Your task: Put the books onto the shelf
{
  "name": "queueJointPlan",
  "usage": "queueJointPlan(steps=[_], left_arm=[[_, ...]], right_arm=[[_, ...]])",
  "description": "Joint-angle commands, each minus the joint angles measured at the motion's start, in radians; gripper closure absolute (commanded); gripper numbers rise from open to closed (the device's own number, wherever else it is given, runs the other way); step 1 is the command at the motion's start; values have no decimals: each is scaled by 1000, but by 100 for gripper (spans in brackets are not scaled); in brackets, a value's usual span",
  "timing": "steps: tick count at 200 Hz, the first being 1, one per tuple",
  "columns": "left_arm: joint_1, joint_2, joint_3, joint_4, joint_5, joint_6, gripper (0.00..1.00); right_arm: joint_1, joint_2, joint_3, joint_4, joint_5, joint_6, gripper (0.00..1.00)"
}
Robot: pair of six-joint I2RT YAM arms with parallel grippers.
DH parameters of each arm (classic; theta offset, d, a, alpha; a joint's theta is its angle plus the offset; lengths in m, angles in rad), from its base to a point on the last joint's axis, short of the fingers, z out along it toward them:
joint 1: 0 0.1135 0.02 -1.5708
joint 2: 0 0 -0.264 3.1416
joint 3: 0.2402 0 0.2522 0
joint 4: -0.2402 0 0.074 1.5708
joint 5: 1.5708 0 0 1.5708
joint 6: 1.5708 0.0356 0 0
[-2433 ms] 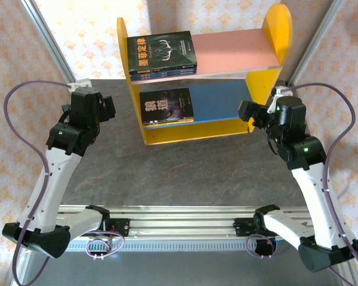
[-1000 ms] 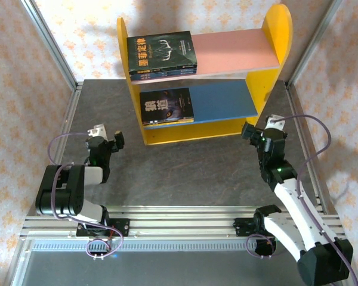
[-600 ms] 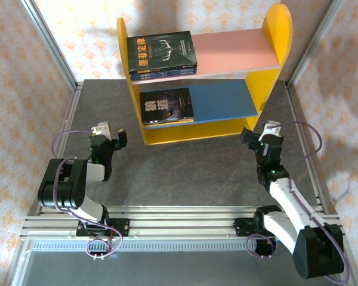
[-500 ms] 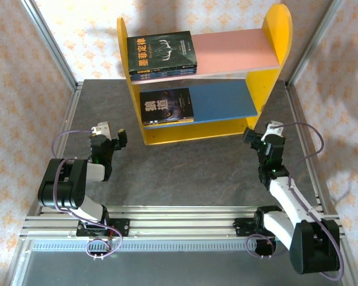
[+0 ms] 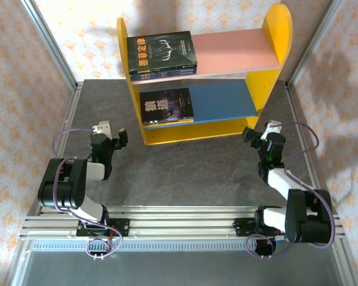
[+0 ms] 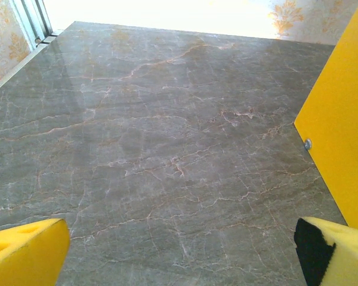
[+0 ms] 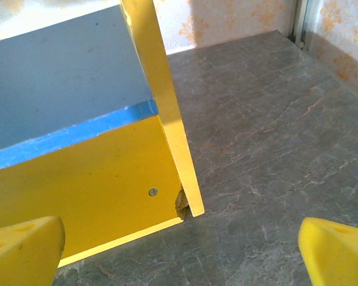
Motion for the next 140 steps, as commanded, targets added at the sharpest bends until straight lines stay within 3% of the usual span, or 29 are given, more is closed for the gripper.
queueJointPlan(steps=[1,50,140], left_arm=[[-6,-3,20,-12,2,25,1],[-6,-3,19,-12,1,27,1],[-5,-3,20,-12,1,26,1]], right_arm=[[-8,25,-12,94,-18,-10,0],[-11,9,-62,154,3,-4,0],[-11,226,-39,280,15,8,0]])
